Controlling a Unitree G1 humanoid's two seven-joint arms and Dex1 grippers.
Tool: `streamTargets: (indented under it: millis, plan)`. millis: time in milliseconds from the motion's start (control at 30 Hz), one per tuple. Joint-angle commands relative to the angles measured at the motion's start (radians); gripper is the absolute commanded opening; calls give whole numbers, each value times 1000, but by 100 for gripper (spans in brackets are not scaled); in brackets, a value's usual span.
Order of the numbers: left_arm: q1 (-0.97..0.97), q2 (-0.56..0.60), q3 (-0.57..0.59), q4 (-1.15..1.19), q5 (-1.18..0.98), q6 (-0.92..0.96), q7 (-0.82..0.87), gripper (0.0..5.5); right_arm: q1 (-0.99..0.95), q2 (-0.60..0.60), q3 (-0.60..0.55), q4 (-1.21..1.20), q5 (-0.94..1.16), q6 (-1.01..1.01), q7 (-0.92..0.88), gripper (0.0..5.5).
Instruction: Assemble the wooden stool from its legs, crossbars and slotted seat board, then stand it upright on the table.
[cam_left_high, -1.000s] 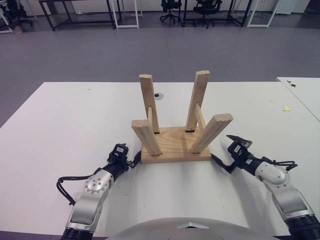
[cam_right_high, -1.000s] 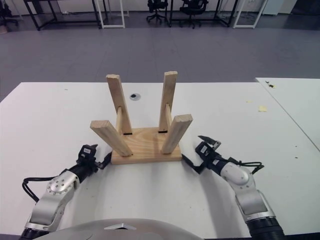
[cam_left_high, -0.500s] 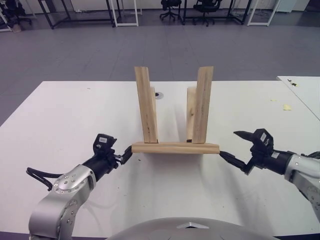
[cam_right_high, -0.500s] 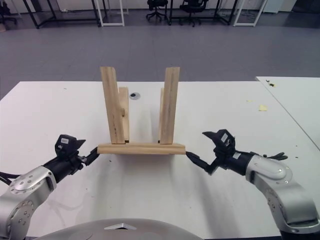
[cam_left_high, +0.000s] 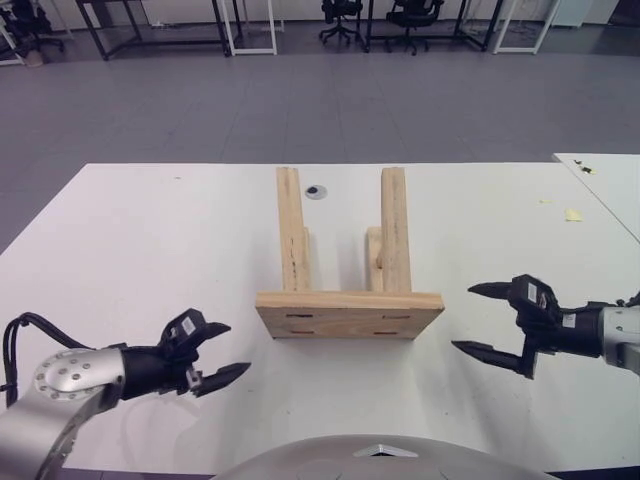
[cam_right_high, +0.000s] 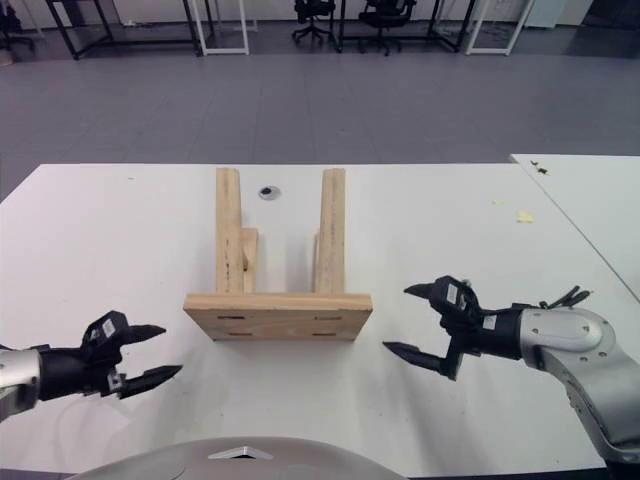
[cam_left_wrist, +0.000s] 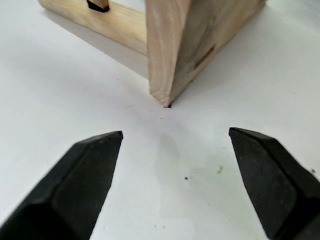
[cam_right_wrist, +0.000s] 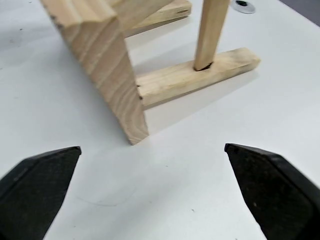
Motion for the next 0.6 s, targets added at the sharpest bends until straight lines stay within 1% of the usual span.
streamTargets:
  millis: [33,67,100,133,233,433,533,567,600]
  plan:
    - [-193,-29,-98,138,-10,-88,-66,393,-171,42,130,62,-6,-33,43,540]
    - [-255,-45,-150,172,-5,-105,-87,397,-207,60,175,82,-14,-34,50,519]
    - [-302,-56,-192,200,1,-116,-103,397,-227,71,206,97,-23,-36,55,510]
    - [-350,-65,-241,228,23,-135,-121,397,-236,79,234,110,-35,-43,59,481]
    - [-472,-92,-331,296,70,-177,-135,337,-250,95,269,138,-53,-62,64,417]
    - [-525,-80,-350,300,60,-199,-173,217,-276,120,271,182,-58,-110,75,281]
    - [-555,-79,-358,305,60,-198,-198,177,-307,149,268,191,-31,-121,85,233]
    - [-570,-82,-359,308,56,-195,-205,163,-320,157,266,187,-16,-114,88,207]
    - [-588,-87,-356,309,46,-188,-211,159,-330,158,266,180,-4,-104,95,195]
